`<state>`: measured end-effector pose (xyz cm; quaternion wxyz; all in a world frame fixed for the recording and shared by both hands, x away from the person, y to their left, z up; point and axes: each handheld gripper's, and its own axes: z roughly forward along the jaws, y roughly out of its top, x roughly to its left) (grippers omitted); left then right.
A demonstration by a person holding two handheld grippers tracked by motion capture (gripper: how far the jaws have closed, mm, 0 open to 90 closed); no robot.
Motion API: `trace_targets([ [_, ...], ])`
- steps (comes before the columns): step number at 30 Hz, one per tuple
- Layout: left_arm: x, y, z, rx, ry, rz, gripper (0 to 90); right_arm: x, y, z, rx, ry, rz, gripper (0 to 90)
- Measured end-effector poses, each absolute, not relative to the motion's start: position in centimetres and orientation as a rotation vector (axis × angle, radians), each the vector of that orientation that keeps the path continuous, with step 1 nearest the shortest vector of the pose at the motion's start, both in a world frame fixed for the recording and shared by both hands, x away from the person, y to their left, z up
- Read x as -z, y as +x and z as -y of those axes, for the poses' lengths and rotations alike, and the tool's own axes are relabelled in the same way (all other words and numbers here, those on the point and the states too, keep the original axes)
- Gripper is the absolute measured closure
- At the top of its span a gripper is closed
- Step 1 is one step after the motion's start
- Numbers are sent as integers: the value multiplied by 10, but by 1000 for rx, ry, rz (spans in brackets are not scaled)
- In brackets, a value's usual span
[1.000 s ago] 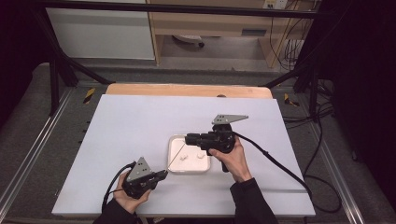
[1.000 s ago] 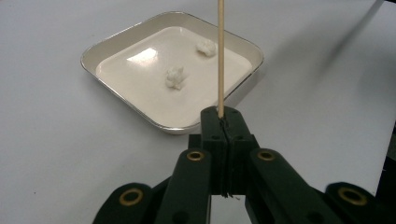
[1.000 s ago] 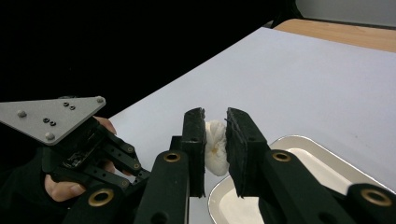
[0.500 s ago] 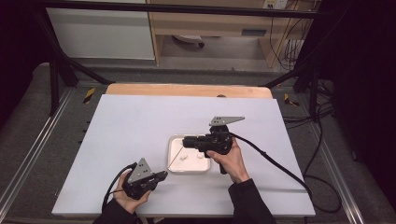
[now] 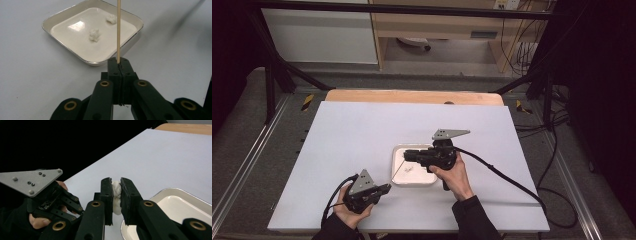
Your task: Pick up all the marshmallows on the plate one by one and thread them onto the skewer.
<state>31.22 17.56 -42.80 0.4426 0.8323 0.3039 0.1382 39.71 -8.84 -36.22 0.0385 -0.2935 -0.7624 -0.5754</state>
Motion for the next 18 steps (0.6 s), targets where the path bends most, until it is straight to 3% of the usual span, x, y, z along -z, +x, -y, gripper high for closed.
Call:
trace_targets([
  [18,429,312,-176,-335,2061,-789,891,373,390,80,1804,-902,2338,816],
])
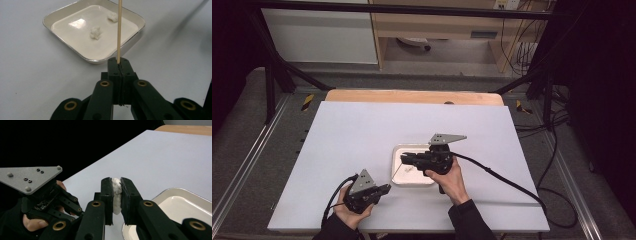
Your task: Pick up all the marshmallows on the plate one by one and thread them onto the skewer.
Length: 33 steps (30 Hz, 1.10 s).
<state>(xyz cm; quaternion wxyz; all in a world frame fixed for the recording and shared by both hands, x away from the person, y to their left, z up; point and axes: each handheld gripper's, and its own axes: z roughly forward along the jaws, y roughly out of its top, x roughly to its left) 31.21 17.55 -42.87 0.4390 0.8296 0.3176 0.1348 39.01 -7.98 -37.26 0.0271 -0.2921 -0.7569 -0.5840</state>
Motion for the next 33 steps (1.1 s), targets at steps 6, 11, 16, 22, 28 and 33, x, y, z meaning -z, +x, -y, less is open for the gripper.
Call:
trace_targets([
  [6,430,312,-175,-334,2065,-795,891,376,387,77,1826,-895,2325,821],
  [11,430,311,-174,-336,2065,-793,891,377,384,75,1851,-880,2313,823],
  [16,429,310,-174,-342,2059,-791,891,378,383,76,1860,-881,2325,823],
  [22,431,310,-173,-341,2070,-793,891,381,382,74,1869,-871,2319,825],
  [28,431,311,-173,-338,2075,-794,891,384,381,73,1873,-870,2301,826],
  [33,430,311,-174,-338,2070,-796,891,386,381,74,1883,-871,2282,826],
])
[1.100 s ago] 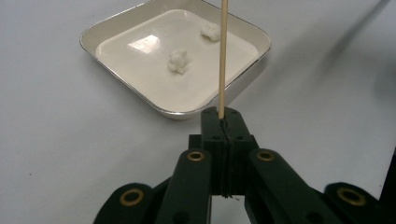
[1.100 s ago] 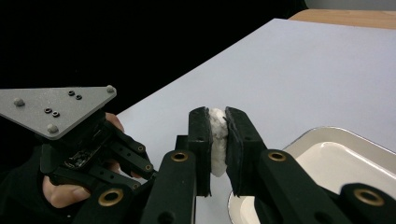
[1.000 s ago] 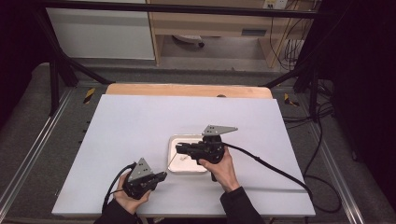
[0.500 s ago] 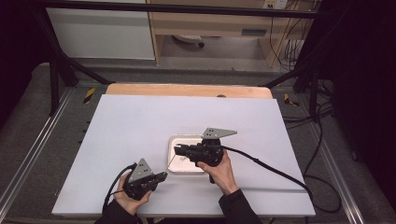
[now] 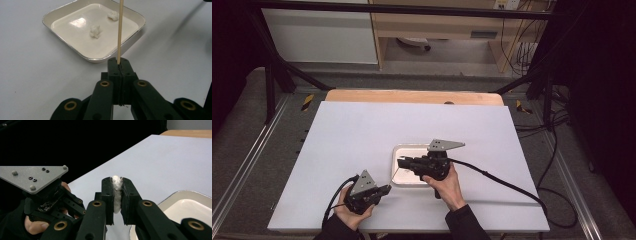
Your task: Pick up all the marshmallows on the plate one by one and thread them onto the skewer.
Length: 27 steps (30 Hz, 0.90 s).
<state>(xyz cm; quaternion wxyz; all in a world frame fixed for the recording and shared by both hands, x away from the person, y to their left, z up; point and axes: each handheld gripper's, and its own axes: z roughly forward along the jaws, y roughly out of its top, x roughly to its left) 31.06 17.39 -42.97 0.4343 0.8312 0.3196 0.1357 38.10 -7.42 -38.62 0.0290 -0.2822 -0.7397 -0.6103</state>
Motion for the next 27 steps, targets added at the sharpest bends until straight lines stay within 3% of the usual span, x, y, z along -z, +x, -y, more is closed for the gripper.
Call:
trace_targets([
  [22,430,311,-173,-328,2071,-798,891,391,379,71,1877,-879,2279,827],
  [26,421,310,-173,-312,2012,-776,891,396,379,68,1818,-860,2289,822],
  [27,416,310,-170,-358,2028,-770,891,403,378,63,1774,-839,2276,821],
])
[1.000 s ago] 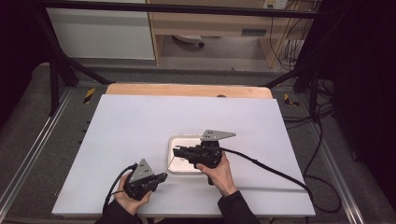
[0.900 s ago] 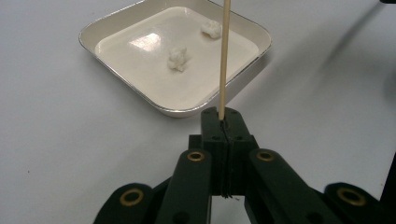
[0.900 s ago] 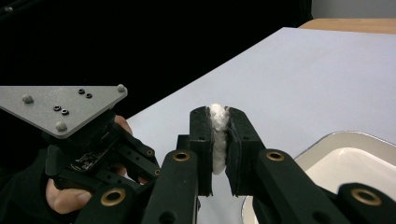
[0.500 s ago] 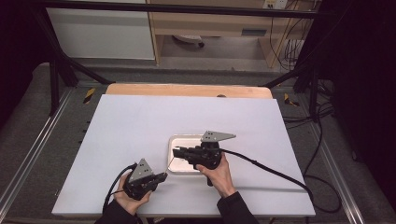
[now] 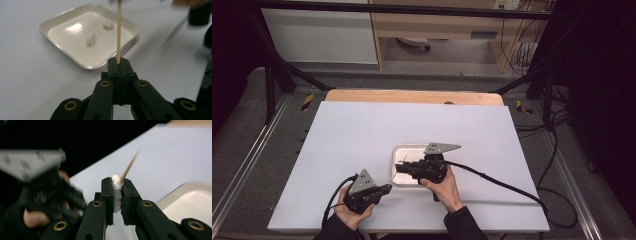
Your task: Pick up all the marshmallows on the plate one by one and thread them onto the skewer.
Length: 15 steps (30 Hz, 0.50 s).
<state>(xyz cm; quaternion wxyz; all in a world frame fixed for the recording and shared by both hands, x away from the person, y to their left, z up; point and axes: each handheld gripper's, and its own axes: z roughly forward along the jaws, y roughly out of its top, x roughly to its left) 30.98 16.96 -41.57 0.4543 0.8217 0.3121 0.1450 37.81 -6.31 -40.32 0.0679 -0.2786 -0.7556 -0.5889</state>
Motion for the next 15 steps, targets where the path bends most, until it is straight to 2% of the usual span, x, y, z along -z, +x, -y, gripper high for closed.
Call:
trace_targets([
  [1,415,311,-168,-384,2043,-781,891,410,376,59,1769,-832,2258,821],
  [3,421,316,-170,-314,2022,-807,891,413,377,57,1784,-842,2265,820],
  [13,422,316,-168,-312,2006,-800,890,419,376,55,1740,-872,2276,811],
  [15,419,316,-165,-348,2013,-791,890,425,375,51,1687,-845,2262,809],
])
